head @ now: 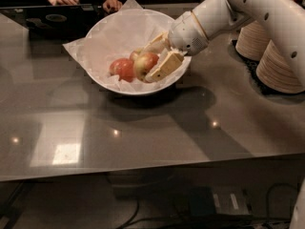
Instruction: Pick apple from white bowl
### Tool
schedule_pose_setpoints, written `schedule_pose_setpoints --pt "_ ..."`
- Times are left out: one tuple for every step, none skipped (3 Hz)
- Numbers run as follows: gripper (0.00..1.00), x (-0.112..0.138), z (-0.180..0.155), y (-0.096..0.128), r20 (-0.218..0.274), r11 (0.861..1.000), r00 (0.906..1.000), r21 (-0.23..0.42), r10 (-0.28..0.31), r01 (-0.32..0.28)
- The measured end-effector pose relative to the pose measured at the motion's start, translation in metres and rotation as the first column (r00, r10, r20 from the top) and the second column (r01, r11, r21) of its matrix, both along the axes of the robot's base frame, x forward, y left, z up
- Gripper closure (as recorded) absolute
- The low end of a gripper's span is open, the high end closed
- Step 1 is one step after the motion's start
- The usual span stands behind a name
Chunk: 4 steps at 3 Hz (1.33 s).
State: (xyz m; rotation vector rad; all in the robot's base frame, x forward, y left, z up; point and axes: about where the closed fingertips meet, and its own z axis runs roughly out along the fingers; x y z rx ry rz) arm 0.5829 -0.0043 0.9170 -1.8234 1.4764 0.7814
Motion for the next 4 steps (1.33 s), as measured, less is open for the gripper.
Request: schedule_pose_setpoints --pt "1.0 -0.009 0.016 -0.015 0.0 0.997 0.9994 0.074 0.036 -0.036" --pt "1.0 -0.024 0.049 -0.024 0.043 0.995 0.9972 0.08 0.061 -0.065" --pt "1.0 -0.036 0.074 -0.029 0.099 0.995 0.993 0.069 0.064 -0.071" --pt "1.0 -0.036 0.074 -0.028 0.101 0.995 0.9929 0.069 0.064 -0.071"
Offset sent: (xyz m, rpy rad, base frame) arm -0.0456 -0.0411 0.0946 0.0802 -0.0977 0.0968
